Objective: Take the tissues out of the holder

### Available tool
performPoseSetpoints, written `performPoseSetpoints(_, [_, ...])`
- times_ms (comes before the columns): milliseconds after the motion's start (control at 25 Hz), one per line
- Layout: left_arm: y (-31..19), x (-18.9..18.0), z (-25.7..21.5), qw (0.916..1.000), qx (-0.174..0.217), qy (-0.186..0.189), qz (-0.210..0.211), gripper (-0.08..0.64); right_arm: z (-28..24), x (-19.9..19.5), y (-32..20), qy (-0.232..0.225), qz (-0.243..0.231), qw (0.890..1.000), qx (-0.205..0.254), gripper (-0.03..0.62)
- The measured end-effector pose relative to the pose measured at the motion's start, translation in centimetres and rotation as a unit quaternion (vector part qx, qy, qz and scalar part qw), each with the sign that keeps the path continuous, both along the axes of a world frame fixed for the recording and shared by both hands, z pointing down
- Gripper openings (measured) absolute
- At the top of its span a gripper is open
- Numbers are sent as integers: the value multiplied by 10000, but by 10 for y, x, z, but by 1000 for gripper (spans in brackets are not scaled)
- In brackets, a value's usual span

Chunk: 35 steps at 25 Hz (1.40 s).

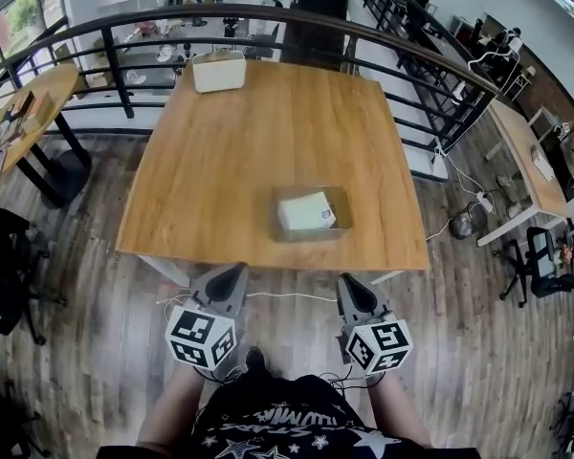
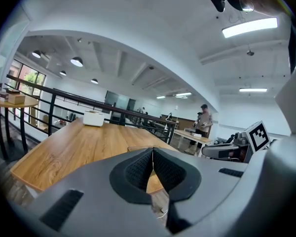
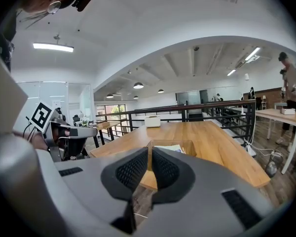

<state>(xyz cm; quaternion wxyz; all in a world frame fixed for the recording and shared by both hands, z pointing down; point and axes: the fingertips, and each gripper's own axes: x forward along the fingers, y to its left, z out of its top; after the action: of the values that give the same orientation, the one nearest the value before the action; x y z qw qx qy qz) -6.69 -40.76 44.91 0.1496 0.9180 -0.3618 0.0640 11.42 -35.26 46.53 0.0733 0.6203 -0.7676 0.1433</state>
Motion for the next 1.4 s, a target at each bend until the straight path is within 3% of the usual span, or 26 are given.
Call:
performPoseSetpoints(320, [-24, -4, -1, 9999, -14, 10, 157, 15, 8, -20, -20, 68, -101, 9998, -179, 32])
performPoseSetpoints(520, [-35, 0, 6, 10000, -79, -12, 21, 14, 9, -6, -39, 11, -85, 9999, -118, 32])
performPoseSetpoints(720, [-58, 6, 12, 9998, -112, -58, -173, 14, 16, -4, -70, -12, -356, 9993, -132, 32])
performPoseSetpoints(1040, [-116, 37, 8, 9990, -86, -175, -410, 15, 15, 47, -150, 23, -346, 9993, -158, 32])
performPoseSetpoints(1200, [-146, 52, 8, 9985, -81, -154, -513, 14, 25, 47, -184, -7, -880, 9953, -412, 32])
performPoseSetpoints(1400, [-182, 69, 15, 9974, -113, -301, -642, 14, 49, 38, -219, 132, -1773, 9797, -928, 34])
